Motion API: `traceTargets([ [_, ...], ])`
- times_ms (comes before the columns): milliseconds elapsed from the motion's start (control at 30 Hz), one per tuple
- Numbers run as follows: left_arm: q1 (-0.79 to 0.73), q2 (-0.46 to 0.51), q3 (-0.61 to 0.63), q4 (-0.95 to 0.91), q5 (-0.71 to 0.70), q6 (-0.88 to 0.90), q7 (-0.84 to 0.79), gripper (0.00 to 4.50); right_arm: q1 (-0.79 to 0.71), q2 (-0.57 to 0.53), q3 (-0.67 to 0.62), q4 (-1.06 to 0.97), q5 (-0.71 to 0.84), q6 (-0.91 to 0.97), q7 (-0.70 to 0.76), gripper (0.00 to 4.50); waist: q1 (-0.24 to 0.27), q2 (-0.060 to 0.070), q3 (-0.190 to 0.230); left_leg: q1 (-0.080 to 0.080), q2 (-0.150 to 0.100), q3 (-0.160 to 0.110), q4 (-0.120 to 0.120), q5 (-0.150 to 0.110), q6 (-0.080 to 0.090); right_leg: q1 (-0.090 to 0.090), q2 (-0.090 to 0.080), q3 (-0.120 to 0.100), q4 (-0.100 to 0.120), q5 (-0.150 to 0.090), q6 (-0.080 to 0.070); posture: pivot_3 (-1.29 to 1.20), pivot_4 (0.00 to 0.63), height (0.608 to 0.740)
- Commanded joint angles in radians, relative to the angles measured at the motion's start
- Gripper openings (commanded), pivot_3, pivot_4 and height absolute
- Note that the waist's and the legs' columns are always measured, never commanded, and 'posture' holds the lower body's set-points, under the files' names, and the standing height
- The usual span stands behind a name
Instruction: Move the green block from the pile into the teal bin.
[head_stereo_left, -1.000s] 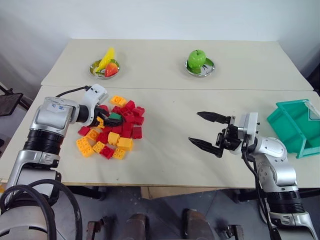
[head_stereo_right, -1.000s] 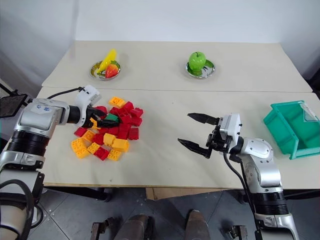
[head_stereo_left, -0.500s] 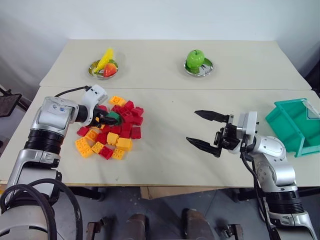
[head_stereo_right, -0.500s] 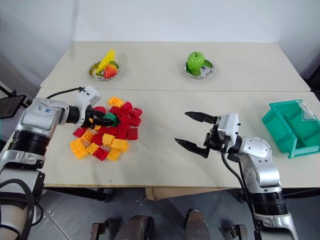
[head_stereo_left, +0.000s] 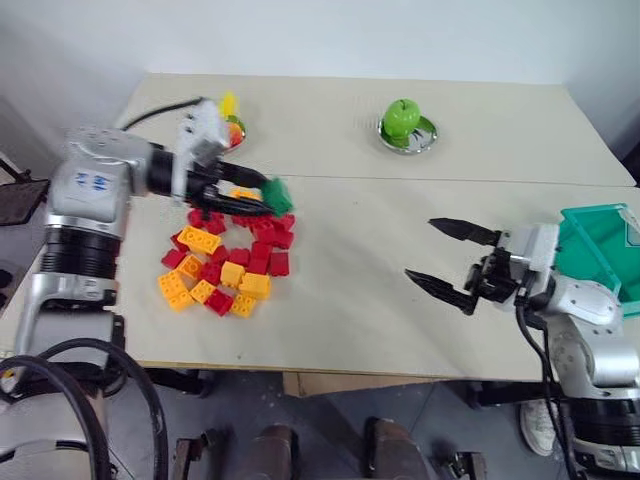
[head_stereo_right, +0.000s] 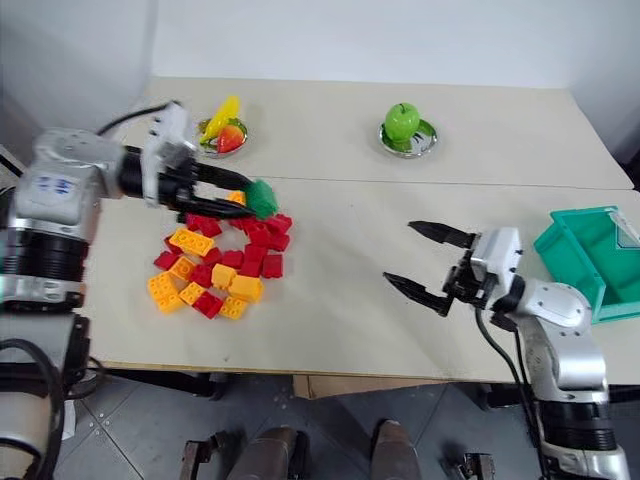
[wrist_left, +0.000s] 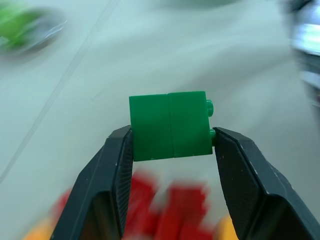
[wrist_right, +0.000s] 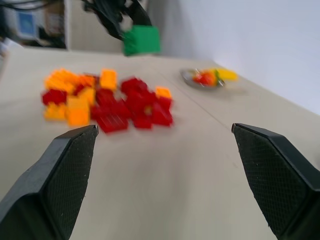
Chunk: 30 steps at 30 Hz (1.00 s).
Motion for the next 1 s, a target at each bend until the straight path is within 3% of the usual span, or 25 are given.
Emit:
traceTargets([
  [33, -0.049, -0.119, -0.086, 0.064, 0.075, -0.078, 0.043, 2.11, 0.062, -0.038, -0.11, -0.071, 0.028, 0.013, -0.043, 4.5, 0.002, 0.0, 0.0, 0.0, 0.0, 0.0, 0.0, 0.0, 0.0, 0.0, 0.0, 0.0, 0.0, 0.0, 0.0, 0.0, 0.15, 0.74],
  [267, -0.171, -0.479, -0.202, 0.47, 0.257, -0.255, 0.284, 2.11, 0.287, -0.028, -0.235, -0.207, 0.048, 0.058, -0.128, 4.5, 0.002, -0.002, 0.001, -0.002, -0.001, 0.002, 0.001, -0.002, 0.003, 0.001, 0.0, 0.0, -0.005, 0.002, 0.003, 0.0, 0.15, 0.74],
  [400, -0.208, -0.55, -0.212, 0.612, 0.318, -0.33, 0.343, 2.11, 0.382, -0.005, -0.289, -0.27, 0.056, 0.067, -0.177, 4.5, -0.004, -0.002, 0.001, -0.001, 0.0, 0.006, 0.001, -0.002, 0.004, 0.001, 0.0, 0.0, -0.007, 0.002, 0.004, 0.0, 0.15, 0.74],
  [433, -0.21, -0.554, -0.213, 0.626, 0.325, -0.341, 0.332, 2.46, 0.408, 0.001, -0.3, -0.285, 0.059, 0.068, -0.183, 4.5, -0.003, -0.002, 0.001, 0.0, 0.0, 0.007, 0.0, -0.002, 0.004, 0.0, 0.0, 0.0, -0.006, 0.002, 0.004, 0.0, 0.15, 0.74],
  [600, -0.195, -0.549, -0.104, 0.62, 0.244, -0.371, 0.295, 3.95, 0.465, 0.019, -0.318, -0.319, 0.072, 0.077, -0.216, 4.5, 0.004, -0.002, 0.001, 0.0, 0.0, 0.007, 0.001, -0.003, 0.005, 0.0, 0.0, 0.001, -0.006, 0.003, 0.005, 0.0, 0.15, 0.74],
  [767, -0.128, -0.461, 0.043, 0.537, 0.122, -0.395, 0.196, 3.95, 0.461, 0.011, -0.332, -0.294, 0.08, 0.084, -0.222, 4.5, -0.002, -0.001, 0.001, 0.0, 0.001, 0.007, 0.001, -0.003, 0.005, 0.0, -0.001, 0.001, -0.006, 0.003, 0.005, 0.0, 0.15, 0.74],
  [833, -0.037, -0.392, 0.107, 0.408, 0.037, -0.479, 0.092, 3.95, 0.445, -0.005, -0.329, -0.278, 0.095, 0.108, -0.219, 4.5, -0.004, 0.0, 0.0, 0.0, 0.001, 0.007, 0.001, -0.003, 0.005, 0.0, 0.0, 0.001, -0.006, 0.003, 0.005, 0.0, 0.15, 0.74],
  [933, 0.105, -0.282, 0.164, 0.216, 0.0, -0.507, 0.101, 4.48, 0.429, -0.037, -0.318, -0.265, 0.114, 0.153, -0.198, 4.5, -0.013, 0.0, 0.0, 0.001, 0.002, 0.007, 0.0, -0.003, 0.004, 0.001, 0.0, 0.002, -0.006, 0.003, 0.004, 0.0, 0.15, 0.74],
  [1000, 0.19, -0.229, 0.192, 0.121, -0.021, -0.515, 0.114, 4.48, 0.417, -0.053, -0.307, -0.247, 0.106, 0.163, -0.182, 4.5, -0.01, 0.0, 0.0, 0.001, 0.002, 0.007, 0.0, -0.003, 0.004, 0.001, 0.0, 0.002, -0.005, 0.003, 0.004, 0.0, 0.15, 0.74],
])
